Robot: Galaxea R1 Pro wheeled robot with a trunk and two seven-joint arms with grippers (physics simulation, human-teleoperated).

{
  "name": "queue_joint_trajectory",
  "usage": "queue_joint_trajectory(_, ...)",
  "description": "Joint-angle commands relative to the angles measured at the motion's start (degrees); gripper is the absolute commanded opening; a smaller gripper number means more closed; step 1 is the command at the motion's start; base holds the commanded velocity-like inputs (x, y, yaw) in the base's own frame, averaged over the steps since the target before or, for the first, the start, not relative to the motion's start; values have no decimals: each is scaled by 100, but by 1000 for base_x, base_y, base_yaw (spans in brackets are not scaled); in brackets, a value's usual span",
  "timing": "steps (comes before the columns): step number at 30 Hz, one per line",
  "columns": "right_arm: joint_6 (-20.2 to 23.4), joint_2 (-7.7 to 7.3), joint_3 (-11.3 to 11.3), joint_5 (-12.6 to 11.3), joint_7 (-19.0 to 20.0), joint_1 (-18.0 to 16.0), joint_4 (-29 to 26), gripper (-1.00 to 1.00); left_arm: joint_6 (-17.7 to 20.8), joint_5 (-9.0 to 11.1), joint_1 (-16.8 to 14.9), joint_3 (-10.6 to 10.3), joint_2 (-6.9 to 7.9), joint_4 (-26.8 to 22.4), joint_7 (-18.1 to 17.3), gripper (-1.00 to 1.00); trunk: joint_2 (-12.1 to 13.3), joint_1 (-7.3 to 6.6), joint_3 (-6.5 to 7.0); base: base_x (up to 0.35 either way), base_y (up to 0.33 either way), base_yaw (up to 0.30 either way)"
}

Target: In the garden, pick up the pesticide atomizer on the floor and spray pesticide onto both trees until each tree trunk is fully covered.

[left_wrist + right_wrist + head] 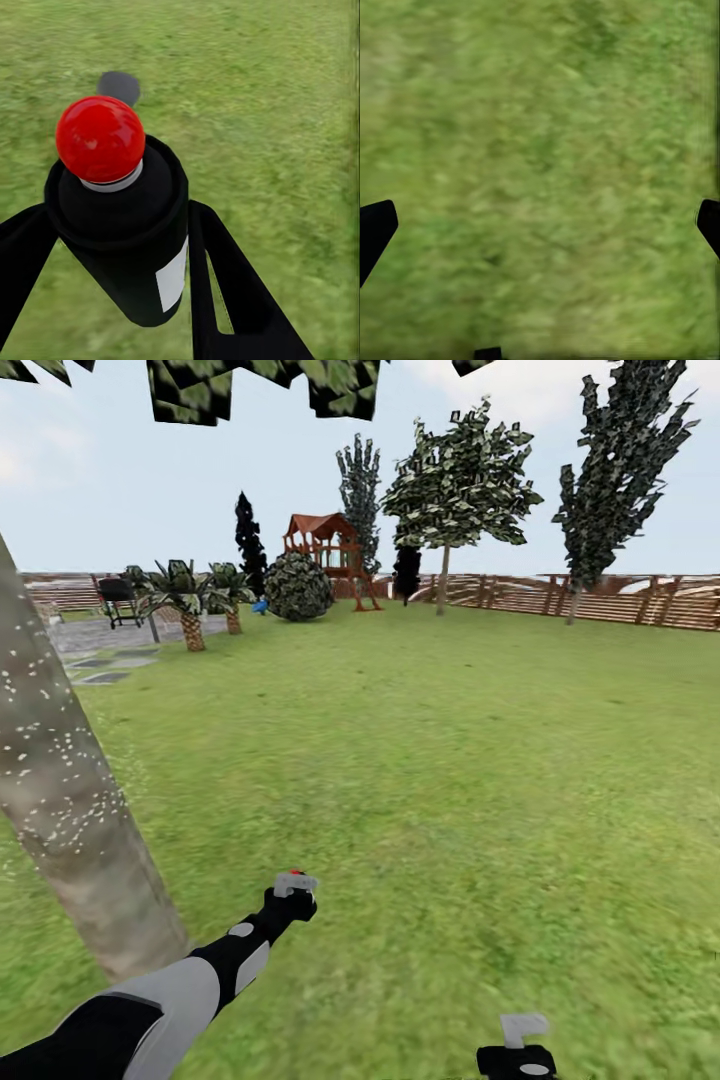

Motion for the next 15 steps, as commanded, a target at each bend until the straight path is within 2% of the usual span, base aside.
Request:
queue_joint_trajectory(1,0,0,0,0,2,0,1,100,-3,-11,0,0,0,-1,26,-100,0,0,-1,0,0,-243)
queue_joint_trajectory(15,-18,52,0,1,7,79,-6,100,-3,-11,0,0,0,-1,26,-100,0,0,94,0,0,-166)
